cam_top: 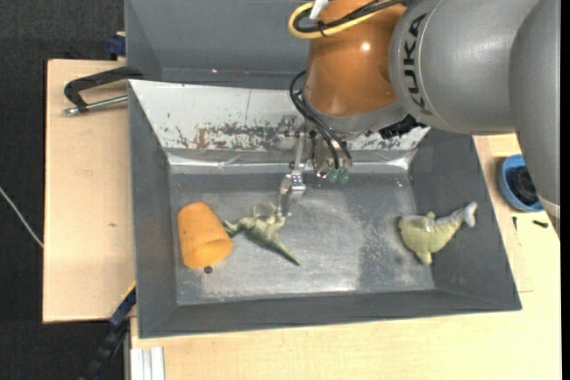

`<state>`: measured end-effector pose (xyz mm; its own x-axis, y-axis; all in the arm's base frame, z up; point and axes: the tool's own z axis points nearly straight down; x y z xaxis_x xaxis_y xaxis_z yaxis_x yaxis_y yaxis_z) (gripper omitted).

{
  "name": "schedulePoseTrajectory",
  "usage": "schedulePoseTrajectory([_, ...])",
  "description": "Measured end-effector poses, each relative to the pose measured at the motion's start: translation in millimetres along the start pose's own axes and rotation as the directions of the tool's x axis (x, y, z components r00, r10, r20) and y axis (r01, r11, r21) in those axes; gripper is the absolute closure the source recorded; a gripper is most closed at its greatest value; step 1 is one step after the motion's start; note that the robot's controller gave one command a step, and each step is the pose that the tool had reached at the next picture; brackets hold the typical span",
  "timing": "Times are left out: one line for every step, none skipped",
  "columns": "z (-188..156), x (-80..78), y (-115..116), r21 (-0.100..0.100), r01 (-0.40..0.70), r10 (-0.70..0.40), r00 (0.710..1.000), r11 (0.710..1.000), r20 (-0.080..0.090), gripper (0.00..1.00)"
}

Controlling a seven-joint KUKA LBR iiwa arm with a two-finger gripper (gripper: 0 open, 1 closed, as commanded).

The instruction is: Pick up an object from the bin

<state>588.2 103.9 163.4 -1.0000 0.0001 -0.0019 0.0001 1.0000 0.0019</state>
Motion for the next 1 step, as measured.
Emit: schedulePoseTrajectory([67.7, -5.7, -10.0, -0.001, -0.119, 0.119, 0.993, 0.993, -0.002, 0.0])
